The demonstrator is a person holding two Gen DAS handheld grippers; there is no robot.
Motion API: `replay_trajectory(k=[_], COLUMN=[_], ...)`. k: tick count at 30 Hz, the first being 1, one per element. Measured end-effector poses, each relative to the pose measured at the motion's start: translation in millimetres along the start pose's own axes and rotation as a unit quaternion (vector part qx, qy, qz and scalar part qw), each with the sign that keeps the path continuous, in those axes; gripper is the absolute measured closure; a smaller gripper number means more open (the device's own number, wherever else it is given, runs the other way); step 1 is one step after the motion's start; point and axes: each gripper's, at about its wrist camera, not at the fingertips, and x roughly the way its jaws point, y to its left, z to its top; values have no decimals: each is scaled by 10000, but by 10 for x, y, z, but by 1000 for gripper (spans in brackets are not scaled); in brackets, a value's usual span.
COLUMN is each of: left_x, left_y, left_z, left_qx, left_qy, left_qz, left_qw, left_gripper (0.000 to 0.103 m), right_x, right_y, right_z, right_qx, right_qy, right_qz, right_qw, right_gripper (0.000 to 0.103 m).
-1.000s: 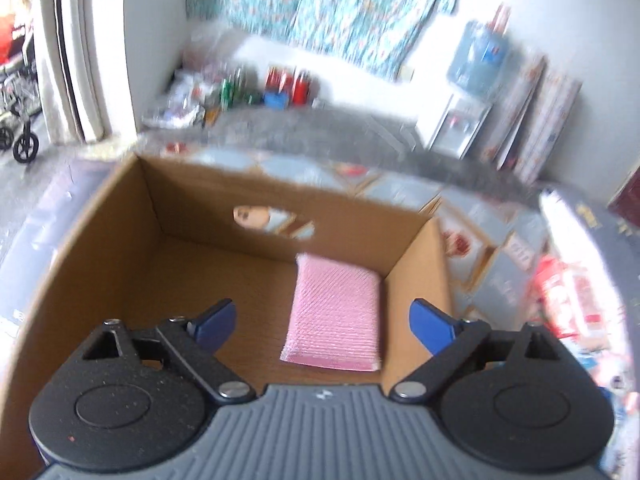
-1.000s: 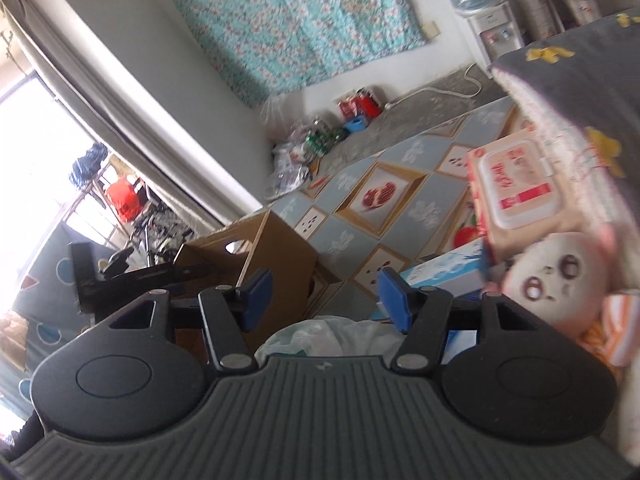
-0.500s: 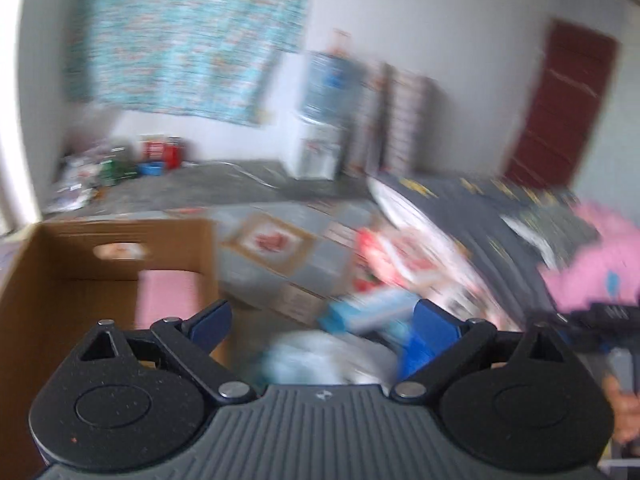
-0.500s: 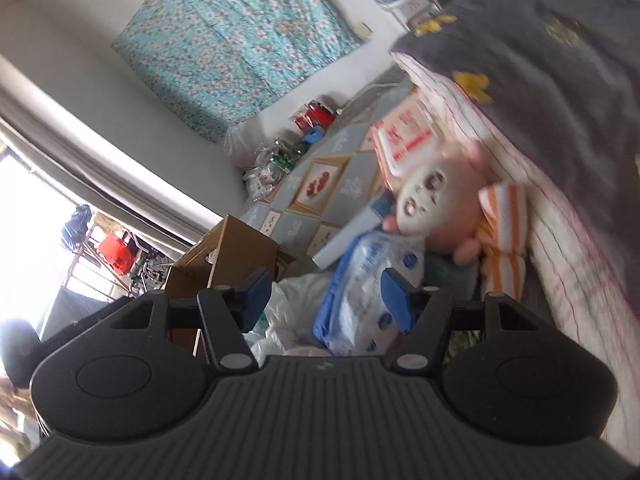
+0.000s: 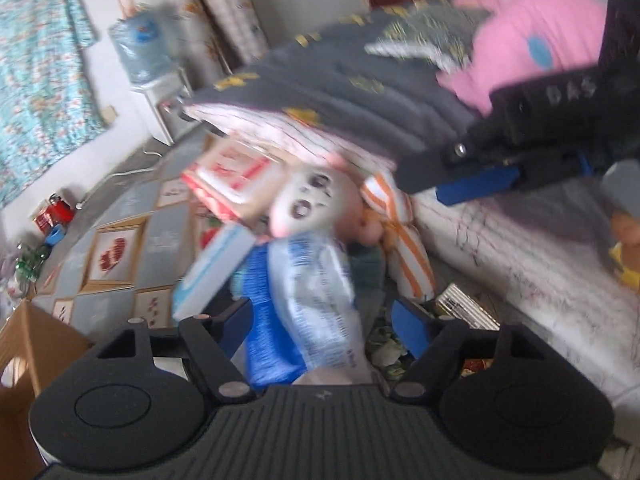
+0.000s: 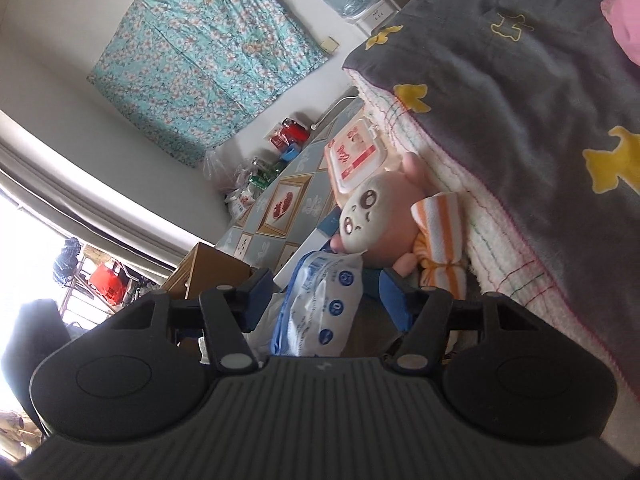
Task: Organize soft objects
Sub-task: 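Move the left gripper back to the pile and grasp the blue wipes pack, then lift the blue wipes pack into the box beside the pink pad, release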
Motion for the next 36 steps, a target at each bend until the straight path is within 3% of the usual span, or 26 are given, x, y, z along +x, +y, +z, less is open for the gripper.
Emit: replay_trajectory(k=[5,7,10,14,16,22,27,33,36], left_x=[344,468,529,466,409,240,17,-442,-673], left_y=[-146,-132,-117,-15,52,409,745,1074,1196], left_z=[90,97,120,146,147,158,122,-9,-179], left_qx=[328,325,355,116,-38,-940,-1782,-2652,-3091], left_qy=[546,754,770,683,575,212,-197,-753,-1000], left_qz=[267,381,613,448,345,-110,-534,-981,-1208], left_qw=[9976,9959,9945,9966,9977,9953,9823,9562,9380], left_gripper=[27,33,44,54,64,69,70,70,70], right_x=[57,71,108,168,197,240,290,431,454], right_y=[-117,-149,-184,-197,-196,-178,-185,-95,31], right_z=[39,42,52,60,61,49,78,83,20], right_qx=[102,122,146,140,154,205,490,785,746], right_qy=[28,42,74,107,119,131,88,199,318], right_qz=[17,25,48,82,109,202,507,870,1082], right_qw=[9999,9999,9999,9998,9998,9995,9975,9929,9908], right_gripper=[44,44,44,44,44,44,44,44,43])
